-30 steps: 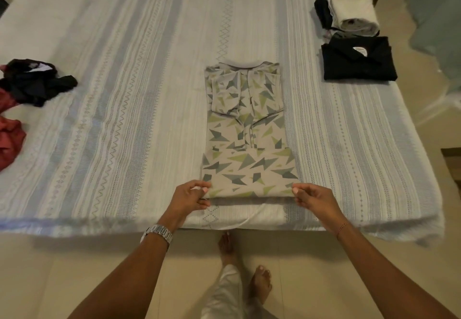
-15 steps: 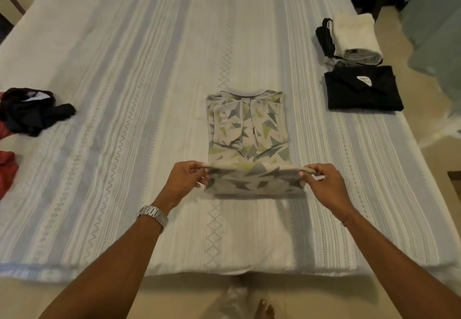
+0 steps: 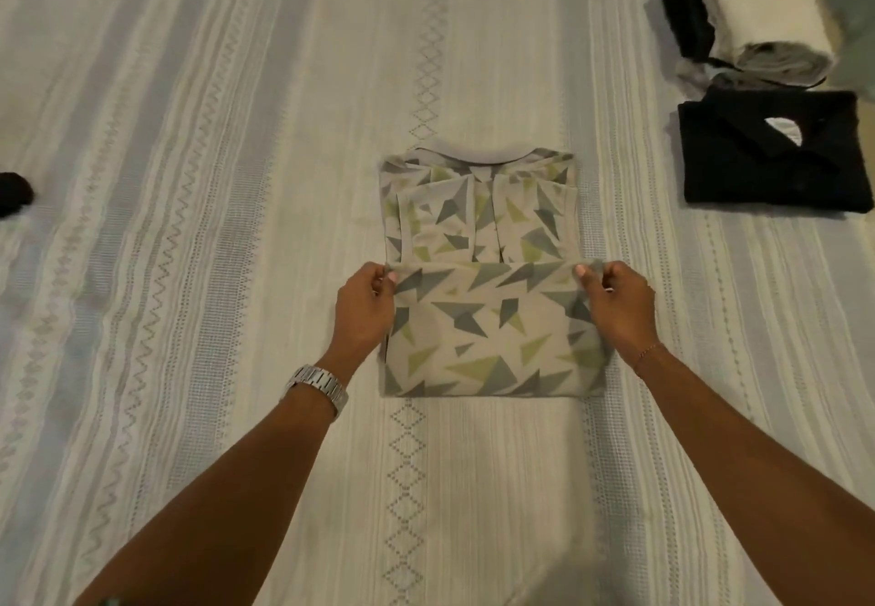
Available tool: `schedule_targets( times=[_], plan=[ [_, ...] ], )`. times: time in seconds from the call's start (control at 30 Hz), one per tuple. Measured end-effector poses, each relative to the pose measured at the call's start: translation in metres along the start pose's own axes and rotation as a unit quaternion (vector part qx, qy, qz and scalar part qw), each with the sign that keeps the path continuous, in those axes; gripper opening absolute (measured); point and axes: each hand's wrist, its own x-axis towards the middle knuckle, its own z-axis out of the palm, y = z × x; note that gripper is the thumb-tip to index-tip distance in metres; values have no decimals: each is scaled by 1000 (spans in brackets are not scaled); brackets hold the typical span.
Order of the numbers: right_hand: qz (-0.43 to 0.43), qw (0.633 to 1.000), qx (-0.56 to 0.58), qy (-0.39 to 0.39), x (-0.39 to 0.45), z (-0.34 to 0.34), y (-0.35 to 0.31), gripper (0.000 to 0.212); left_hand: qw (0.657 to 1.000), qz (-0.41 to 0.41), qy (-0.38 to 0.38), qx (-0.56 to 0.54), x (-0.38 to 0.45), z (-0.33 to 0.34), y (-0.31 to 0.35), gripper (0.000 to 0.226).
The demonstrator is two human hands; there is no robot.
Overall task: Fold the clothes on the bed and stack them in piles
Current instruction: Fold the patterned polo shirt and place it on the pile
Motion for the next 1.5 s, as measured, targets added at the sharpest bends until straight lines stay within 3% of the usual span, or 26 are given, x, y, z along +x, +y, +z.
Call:
schedule_targets(
  times=[0.23,0.3,0.37,0.43,0.5,0.6,0.77,1.03,1.1,1.23,1.37,1.43,1.5],
  plan=[
    [-23,999,-26,41,5,10,9,33,996,6,45,80,6,10,0,22],
    [-80,992,-65,66,-6,8,13,35,988,24,63,142,-4,5,6,29],
    [-219,960,-150,85,-25,3,20,29,966,148,44,206,-19,-4,8,37],
    [-344,915,-205,42,-48,-4,31,32,912,317,-22,258,-34,-10,2,51],
    [-397,883,-250,-17,-74,-10,48,48,850,416,-99,306,-49,-13,-12,61],
    [-369,866,-331,-63,-103,-10,82,64,807,423,-141,388,-70,-15,-33,62],
    [-346,860,-375,-9,-112,4,104,50,799,388,-55,455,-95,-6,-48,44],
    [-389,847,-362,15,-116,-13,103,39,804,342,-17,487,-132,-3,-47,45],
    [-405,842,-357,5,-129,-23,105,47,805,345,-25,481,-144,-9,-47,46],
    [-392,861,-323,-25,-164,-45,105,40,809,359,-37,464,-181,-24,-46,25],
    [-352,912,-198,-66,-193,-70,94,33,880,351,-9,321,-209,-44,-29,20],
    [-317,937,-124,-82,-192,-79,78,30,926,296,15,233,-208,-50,-18,15],
    [-298,950,-82,-50,-184,-86,57,24,967,211,36,142,-203,-54,-1,14]
  ],
)
